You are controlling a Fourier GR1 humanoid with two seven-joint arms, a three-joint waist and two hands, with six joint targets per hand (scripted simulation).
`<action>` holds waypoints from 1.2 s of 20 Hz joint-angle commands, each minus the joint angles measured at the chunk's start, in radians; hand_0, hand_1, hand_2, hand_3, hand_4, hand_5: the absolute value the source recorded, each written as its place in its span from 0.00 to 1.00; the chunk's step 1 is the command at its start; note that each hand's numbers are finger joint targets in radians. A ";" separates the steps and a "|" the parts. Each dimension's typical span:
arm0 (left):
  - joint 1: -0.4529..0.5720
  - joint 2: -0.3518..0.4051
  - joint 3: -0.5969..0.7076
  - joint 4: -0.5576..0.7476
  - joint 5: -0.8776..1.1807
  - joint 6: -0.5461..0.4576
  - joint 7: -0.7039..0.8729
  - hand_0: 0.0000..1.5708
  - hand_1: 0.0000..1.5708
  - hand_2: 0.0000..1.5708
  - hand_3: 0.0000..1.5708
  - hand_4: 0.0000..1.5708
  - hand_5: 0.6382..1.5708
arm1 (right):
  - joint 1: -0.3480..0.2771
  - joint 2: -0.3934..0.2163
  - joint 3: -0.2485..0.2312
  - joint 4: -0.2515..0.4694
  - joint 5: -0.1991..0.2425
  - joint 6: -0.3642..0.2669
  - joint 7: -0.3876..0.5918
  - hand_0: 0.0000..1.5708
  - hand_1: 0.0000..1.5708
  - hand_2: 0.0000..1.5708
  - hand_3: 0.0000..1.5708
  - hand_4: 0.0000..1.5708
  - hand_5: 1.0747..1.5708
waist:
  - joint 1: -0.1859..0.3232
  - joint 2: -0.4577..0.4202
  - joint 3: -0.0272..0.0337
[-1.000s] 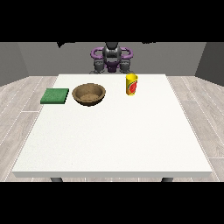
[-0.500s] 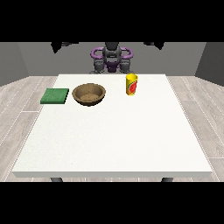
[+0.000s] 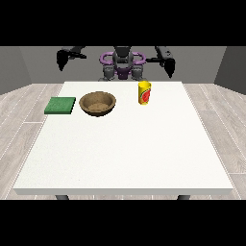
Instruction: Pick the cup and pour the ball into the bowl, then pick the bowl and place it on the pad
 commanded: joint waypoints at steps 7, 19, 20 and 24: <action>-0.134 -0.061 -0.004 0.389 -0.070 0.101 -0.345 0.00 0.00 0.00 0.00 0.00 0.95 | -0.093 -0.020 -0.026 0.060 -0.018 0.040 -0.059 0.00 0.00 0.00 0.00 0.00 1.00 | -0.045 0.113 -0.0002; -0.270 -0.043 0.019 0.732 -0.074 0.135 -0.542 0.00 0.00 0.00 0.00 0.00 0.95 | -0.091 -0.028 -0.051 0.238 0.026 0.077 -0.189 0.00 0.00 0.00 0.00 0.00 1.00 | -0.031 0.106 0.0001; -0.299 -0.037 0.046 0.777 -0.068 0.155 -0.581 0.00 0.00 0.00 0.00 0.00 0.95 | -0.115 -0.059 -0.061 0.215 -0.005 0.117 -0.180 0.00 0.00 0.00 0.00 0.00 1.00 | -0.055 0.147 -0.0001; -0.354 -0.009 0.098 0.884 -0.033 0.139 -0.645 0.00 0.00 0.00 0.00 0.00 0.95 | -0.086 -0.053 -0.037 0.164 0.005 0.130 -0.179 0.00 0.00 0.00 0.00 0.00 1.00 | -0.102 0.165 -0.0004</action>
